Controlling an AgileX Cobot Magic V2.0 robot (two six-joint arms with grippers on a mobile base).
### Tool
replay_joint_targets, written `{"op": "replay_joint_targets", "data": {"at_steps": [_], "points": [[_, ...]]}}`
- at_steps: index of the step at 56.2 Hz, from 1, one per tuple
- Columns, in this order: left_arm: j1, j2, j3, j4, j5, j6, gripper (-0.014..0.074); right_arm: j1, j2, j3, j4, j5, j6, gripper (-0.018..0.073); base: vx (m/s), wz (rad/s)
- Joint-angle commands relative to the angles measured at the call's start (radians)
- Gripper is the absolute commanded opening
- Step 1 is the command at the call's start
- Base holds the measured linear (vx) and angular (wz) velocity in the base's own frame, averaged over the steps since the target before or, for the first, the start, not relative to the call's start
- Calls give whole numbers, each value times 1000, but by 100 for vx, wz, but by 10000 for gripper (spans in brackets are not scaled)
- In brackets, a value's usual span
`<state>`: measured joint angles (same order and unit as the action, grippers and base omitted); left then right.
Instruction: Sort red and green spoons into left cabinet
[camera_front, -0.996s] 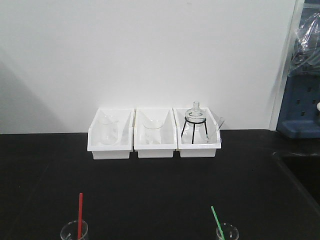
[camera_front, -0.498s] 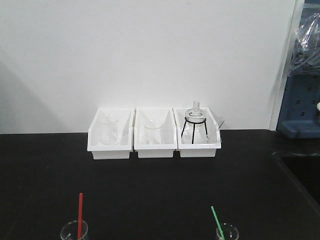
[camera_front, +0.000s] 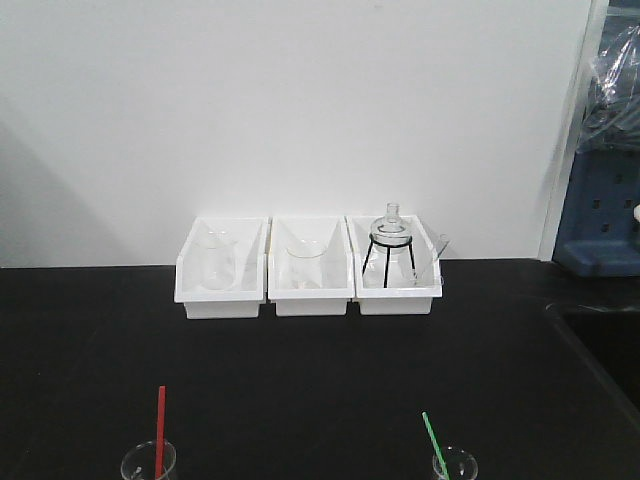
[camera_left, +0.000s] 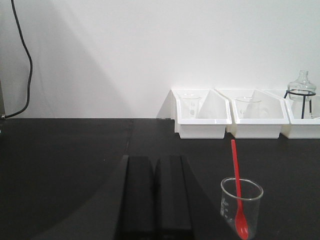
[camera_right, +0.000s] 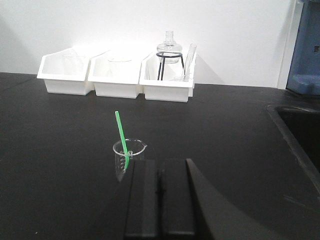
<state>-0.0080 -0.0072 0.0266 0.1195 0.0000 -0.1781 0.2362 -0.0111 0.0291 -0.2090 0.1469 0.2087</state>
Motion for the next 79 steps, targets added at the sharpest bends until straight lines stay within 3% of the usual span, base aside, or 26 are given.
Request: {"op": "replay_joint_targets", "data": {"at_steps": [1, 10, 21, 27, 35, 44, 49, 79], "points": [[-2, 16, -5, -8, -89, -11, -6, -4, -14, 11, -10, -80, -3, -9, 0, 0], [-2, 16, -13, -8, -128, -12, -6, -4, -14, 10, -20, -111, -3, -9, 0, 0], [-2, 16, -15, -10, -344, -16, -6, -4, -14, 10, -17, -236, 1, -9, 0, 0], [-2, 16, -35, -10, -402, -68, -6, -4, -14, -8, 6, -302, 19, -9, 0, 0], [-2, 16, -153, -8, -312, -88, -6, -4, -12, -137, 9, -179, 19, -6, 0, 0], [-2, 62, -339, -8, -77, -88, -6, -4, 56, -323, -1, 153, 19, -2, 0, 0], [-2, 103, -398, -8, 53, -88, -6, -4, 111, -378, -22, 233, 19, 1, 0, 0], [-2, 189, -367, -8, 123, -88, 1, -4, 435, -384, -56, 201, 19, 22, 0, 0]]}}
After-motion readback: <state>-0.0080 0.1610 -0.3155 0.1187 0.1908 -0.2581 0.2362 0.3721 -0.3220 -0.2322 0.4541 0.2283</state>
